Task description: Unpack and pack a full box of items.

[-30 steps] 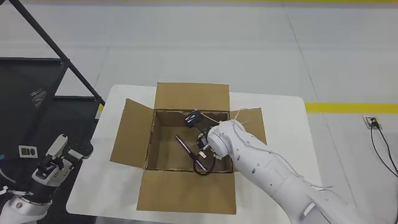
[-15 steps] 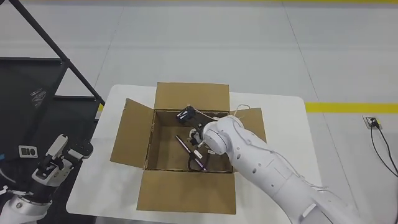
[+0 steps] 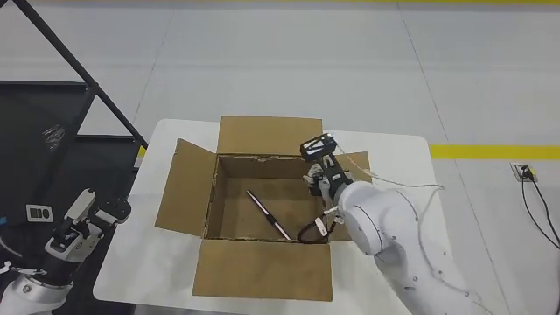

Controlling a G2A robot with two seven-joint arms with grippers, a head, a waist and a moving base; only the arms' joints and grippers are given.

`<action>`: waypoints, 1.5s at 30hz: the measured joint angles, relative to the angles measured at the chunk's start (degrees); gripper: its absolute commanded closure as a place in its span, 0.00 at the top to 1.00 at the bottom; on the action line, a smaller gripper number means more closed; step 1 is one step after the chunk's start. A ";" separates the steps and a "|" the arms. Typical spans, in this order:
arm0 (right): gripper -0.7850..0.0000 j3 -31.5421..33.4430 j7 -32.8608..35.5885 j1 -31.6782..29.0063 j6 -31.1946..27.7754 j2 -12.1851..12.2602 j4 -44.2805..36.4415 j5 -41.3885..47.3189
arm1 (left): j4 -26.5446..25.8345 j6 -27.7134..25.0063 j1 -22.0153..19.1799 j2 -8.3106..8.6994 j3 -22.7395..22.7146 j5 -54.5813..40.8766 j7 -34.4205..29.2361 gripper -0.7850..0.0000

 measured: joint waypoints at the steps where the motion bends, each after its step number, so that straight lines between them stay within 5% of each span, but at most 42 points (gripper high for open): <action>1: 0.00 2.23 -0.15 -1.81 0.56 0.36 -1.81 -0.78 | 0.00 0.00 0.00 0.00 0.00 0.00 0.00 1.00; 8: 0.00 15.35 -0.86 -11.17 3.15 1.78 -5.51 -1.62 | 0.00 0.00 0.00 0.00 0.00 0.00 0.00 1.00; 17: 0.00 22.96 -4.41 -9.27 2.88 2.15 9.03 3.53 | 0.00 0.00 0.00 0.00 0.00 0.00 0.00 1.00; 26: 0.00 23.81 -7.47 -4.24 0.29 2.46 24.09 3.61 | 0.00 0.00 0.00 0.00 0.00 0.00 0.00 1.00; 36: 0.00 23.06 -8.00 -2.44 -1.19 2.51 30.70 5.35 | 0.00 0.00 0.00 0.00 0.00 0.00 0.00 1.00; 44: 0.49 22.46 -6.54 -1.39 -0.65 2.61 33.95 5.48 | 0.00 0.00 0.00 0.00 0.00 0.00 0.00 1.00; 45: 0.78 22.46 -6.60 -1.26 -0.72 2.61 34.25 5.71 | 0.00 0.00 0.00 0.00 0.00 0.00 0.00 1.00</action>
